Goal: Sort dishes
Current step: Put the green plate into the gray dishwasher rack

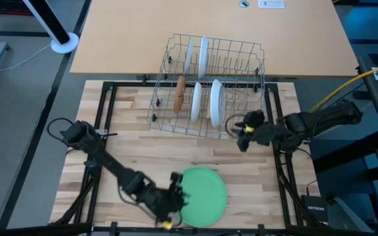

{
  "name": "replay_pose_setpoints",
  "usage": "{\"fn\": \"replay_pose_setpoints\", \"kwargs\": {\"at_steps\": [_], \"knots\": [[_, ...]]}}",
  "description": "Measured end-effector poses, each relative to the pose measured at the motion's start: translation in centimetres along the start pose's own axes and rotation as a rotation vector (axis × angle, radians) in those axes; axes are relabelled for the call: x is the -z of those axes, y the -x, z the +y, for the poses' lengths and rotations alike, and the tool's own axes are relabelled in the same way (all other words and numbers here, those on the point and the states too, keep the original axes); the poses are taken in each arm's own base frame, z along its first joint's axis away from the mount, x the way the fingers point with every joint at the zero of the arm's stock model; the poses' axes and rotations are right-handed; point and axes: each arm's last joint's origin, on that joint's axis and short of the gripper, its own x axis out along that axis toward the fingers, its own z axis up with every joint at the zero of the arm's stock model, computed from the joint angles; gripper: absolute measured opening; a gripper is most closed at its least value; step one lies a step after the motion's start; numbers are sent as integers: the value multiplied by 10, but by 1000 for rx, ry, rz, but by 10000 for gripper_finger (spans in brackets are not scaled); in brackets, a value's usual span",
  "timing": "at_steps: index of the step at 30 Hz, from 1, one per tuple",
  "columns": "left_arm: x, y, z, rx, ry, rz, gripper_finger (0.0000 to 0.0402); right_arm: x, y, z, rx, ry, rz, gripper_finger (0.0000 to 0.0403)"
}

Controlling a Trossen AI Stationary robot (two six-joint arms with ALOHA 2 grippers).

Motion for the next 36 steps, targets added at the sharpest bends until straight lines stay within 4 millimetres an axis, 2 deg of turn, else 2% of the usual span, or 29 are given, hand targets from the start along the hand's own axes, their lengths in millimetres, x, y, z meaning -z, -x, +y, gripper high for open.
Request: {"fn": "replay_pose_setpoints", "kwargs": {"at_steps": [3,6,13,21,28,36], "knots": [[14,6,-21,42,-92,38,115,10,3,14,-43,9,22,152],[31,5,-30,56,-169,80,115,20,2,28,-73,15,33,152],[62,-4,-36,140,-213,171,115,37,-2,62,-176,38,35,152],[95,-21,-38,173,-360,237,115,43,-3,86,-283,-6,-5,152],[104,-41,-36,146,-426,230,115,46,-8,93,-286,-12,-17,152],[100,-33,-43,138,-399,217,115,46,-9,94,-281,-6,-17,152]]}}
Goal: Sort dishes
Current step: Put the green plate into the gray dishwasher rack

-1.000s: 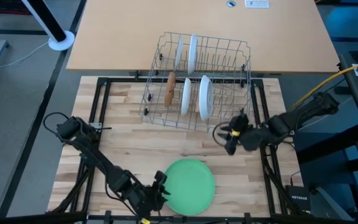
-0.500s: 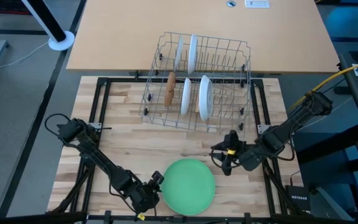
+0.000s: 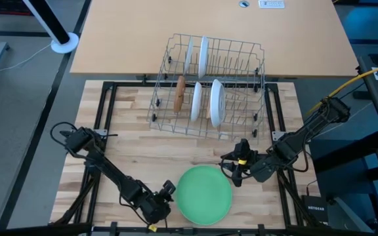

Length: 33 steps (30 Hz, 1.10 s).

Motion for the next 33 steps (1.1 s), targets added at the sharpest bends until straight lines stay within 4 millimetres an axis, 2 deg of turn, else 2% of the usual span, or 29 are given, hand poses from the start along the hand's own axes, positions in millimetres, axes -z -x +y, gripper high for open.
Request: {"fn": "replay_pose_setpoints", "kwargs": {"at_steps": [5,8,13,21,24,28,33], "knots": [[-10,9,0,-97,-36,-27,115,0,0,0,6,7,-1,152],[-11,7,5,-121,-83,-38,115,0,0,0,6,7,-2,152],[-5,-15,16,-104,-75,-14,115,0,0,0,7,7,-1,152],[3,-44,28,-99,-191,-3,113,0,0,0,6,6,-2,152],[2,-45,30,-104,-244,-16,86,0,0,0,6,6,-2,152],[-3,-44,31,-126,-225,-57,18,-2,0,1,2,-4,-30,152],[-22,-37,40,-148,-29,-124,9,-16,6,8,5,55,-108,152]]}}
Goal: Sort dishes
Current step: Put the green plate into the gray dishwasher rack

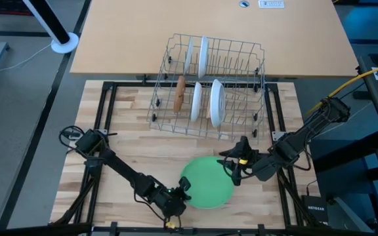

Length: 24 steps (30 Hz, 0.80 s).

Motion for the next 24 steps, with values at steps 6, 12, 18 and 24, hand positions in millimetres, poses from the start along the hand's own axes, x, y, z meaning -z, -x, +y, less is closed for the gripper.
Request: {"fn": "replay_pose_setpoints", "kwargs": {"at_steps": [6,12,18,24], "knots": [[-33,16,20,-14,232,-109,5,-46,20,16,-16,113,-131,152],[-65,44,57,-33,478,-245,4,-109,59,28,-79,225,-277,152],[-81,63,105,-31,708,-397,3,-166,104,27,-110,289,-421,152],[-83,67,165,-13,934,-654,2,-204,144,14,-93,317,-521,152]]}}
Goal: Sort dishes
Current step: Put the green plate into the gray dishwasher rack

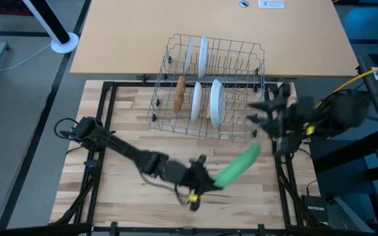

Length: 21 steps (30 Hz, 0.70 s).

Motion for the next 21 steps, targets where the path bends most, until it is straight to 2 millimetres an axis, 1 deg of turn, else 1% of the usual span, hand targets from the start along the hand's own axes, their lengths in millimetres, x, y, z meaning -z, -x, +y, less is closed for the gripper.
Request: {"fn": "replay_pose_setpoints", "kwargs": {"at_steps": [4,8,13,16,18,21], "knots": [[-21,-7,37,-45,111,-117,2,-17,10,-13,47,18,-20,152],[-38,-10,81,-121,208,-196,2,-22,16,-23,131,60,5,152],[-58,-8,135,-196,300,-293,1,-15,20,-28,219,135,73,152],[-66,-3,166,-253,342,-327,1,-9,20,-28,245,196,122,152],[-70,0,183,-284,368,-348,1,-4,20,-28,249,233,149,152],[-73,3,202,-294,409,-364,1,-1,18,-26,248,265,172,152]]}}
